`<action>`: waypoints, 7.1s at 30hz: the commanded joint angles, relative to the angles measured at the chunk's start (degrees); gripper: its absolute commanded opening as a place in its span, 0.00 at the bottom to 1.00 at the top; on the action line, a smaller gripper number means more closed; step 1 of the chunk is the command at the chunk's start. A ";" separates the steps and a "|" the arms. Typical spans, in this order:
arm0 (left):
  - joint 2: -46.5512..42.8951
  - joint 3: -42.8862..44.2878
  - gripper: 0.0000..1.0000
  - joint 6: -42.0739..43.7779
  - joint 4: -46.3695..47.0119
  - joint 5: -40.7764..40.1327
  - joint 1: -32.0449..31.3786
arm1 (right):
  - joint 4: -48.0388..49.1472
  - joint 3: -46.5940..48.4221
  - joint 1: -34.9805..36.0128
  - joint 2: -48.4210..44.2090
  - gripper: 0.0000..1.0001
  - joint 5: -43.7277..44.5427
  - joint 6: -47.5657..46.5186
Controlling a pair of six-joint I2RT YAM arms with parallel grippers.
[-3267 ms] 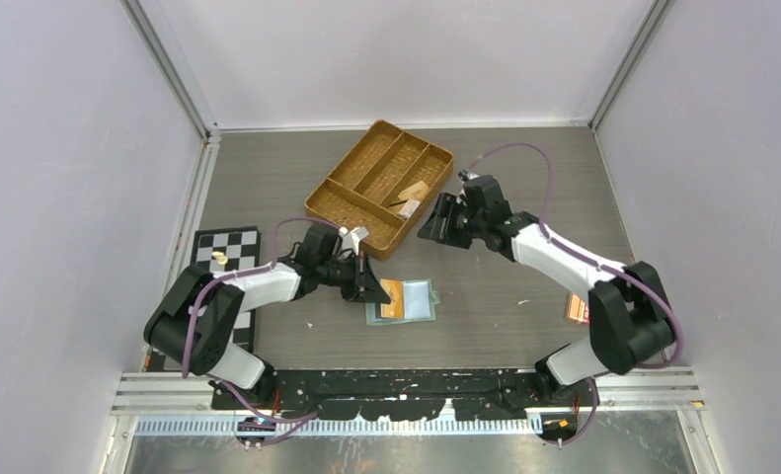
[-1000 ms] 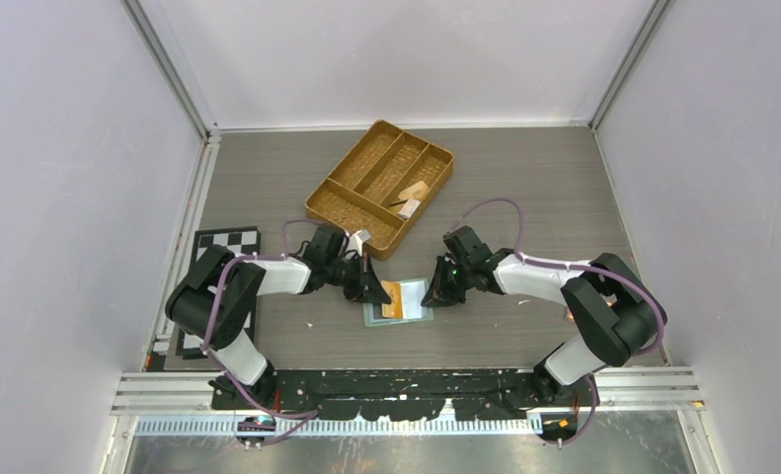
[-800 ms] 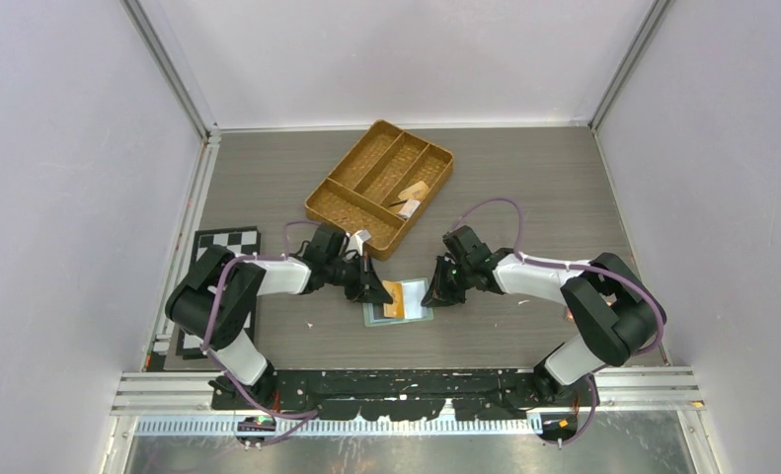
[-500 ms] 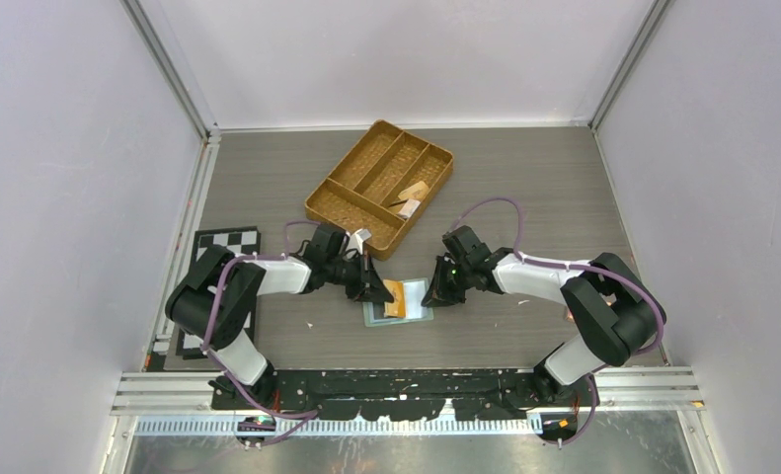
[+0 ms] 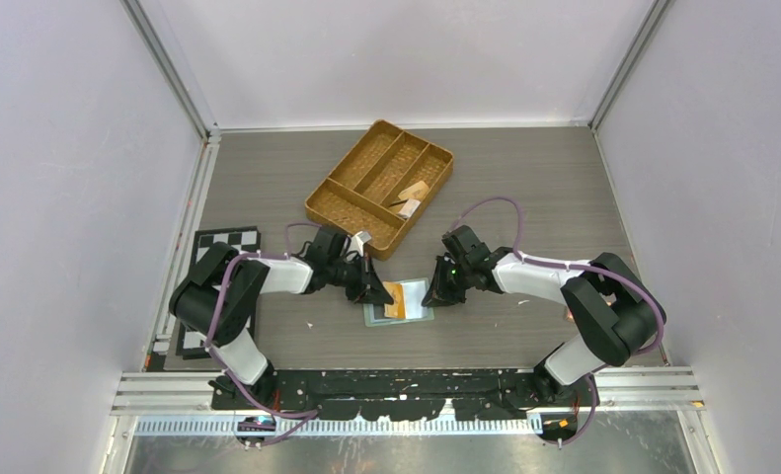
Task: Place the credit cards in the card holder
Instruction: Insert the credit card into the card holder.
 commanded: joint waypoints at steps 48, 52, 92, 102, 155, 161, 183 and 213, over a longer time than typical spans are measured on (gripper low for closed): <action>7.49 -2.26 0.00 -0.34 12.34 -0.80 -0.08 | -4.46 1.48 0.29 2.06 0.01 3.83 -1.51; 7.48 -2.66 0.00 -0.99 12.35 -0.45 -0.44 | -4.45 1.61 0.34 2.03 0.01 3.83 -1.47; -4.19 6.21 0.45 9.75 -18.70 -15.22 -4.37 | -4.18 0.17 0.42 -2.01 0.01 5.35 -0.61; -2.64 7.19 0.43 9.37 -19.78 -17.49 -6.85 | -5.14 -0.30 0.42 -4.53 0.24 5.85 -0.36; -14.70 11.44 0.61 12.89 -29.89 -31.28 -12.63 | 0.24 -1.05 0.42 -9.56 0.24 1.15 1.06; -15.69 8.14 0.61 13.31 -30.81 -31.03 -9.50 | 2.41 -1.70 0.42 -6.61 0.22 0.43 1.32; -9.18 4.37 0.51 13.90 -25.97 -28.43 -7.39 | 6.50 -2.53 0.40 -1.13 0.22 -1.92 1.73; -7.48 4.83 0.41 13.78 -25.23 -27.34 -7.39 | 24.56 -5.05 0.50 -3.88 0.22 -13.23 9.19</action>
